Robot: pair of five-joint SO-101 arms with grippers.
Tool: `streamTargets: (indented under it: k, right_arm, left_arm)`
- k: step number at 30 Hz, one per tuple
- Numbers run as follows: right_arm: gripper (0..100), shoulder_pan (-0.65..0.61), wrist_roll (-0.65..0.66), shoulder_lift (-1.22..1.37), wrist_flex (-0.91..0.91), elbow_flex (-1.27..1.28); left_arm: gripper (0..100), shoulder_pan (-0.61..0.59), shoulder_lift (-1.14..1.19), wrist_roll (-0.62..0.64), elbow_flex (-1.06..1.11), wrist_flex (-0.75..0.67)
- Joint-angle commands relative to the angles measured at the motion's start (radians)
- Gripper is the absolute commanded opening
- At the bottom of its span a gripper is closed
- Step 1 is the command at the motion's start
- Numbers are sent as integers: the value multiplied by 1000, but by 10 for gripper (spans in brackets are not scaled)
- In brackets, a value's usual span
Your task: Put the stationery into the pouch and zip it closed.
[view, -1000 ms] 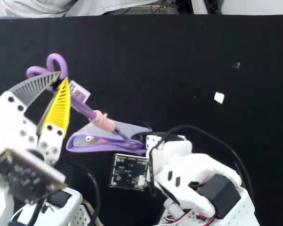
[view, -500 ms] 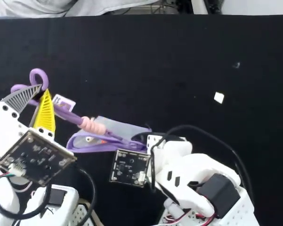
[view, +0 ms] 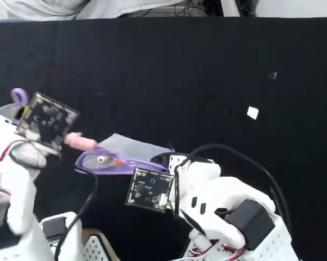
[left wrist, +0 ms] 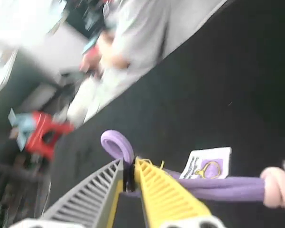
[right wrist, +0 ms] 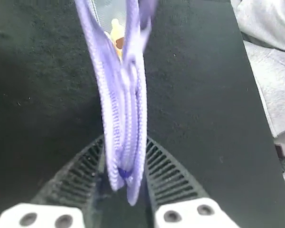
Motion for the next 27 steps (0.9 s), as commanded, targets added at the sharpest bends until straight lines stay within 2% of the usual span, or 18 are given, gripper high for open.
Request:
streamTargets:
  k: [1, 9, 17, 19, 22, 27]
  right_arm:
    - [11, 28, -11, 117, 21, -22]
    - [11, 21, -48, 341, -94, -102]
    - [11, 26, -52, 383, -127, -102]
    - [11, 21, -55, 383, -130, -107]
    - [11, 20, -81, 387, -137, -140]
    - [15, -29, -118, 387, -130, -174]
  left_arm:
    - [30, -162, -60, -5, 136, -186]
    - [30, -294, -141, -44, 351, -391]
    - [30, -308, -138, -41, 409, -471]
    - [30, -292, -143, -23, 410, -463]
    - [30, -206, -146, 35, 383, -393]
    - [29, -41, -146, 95, 225, -178]
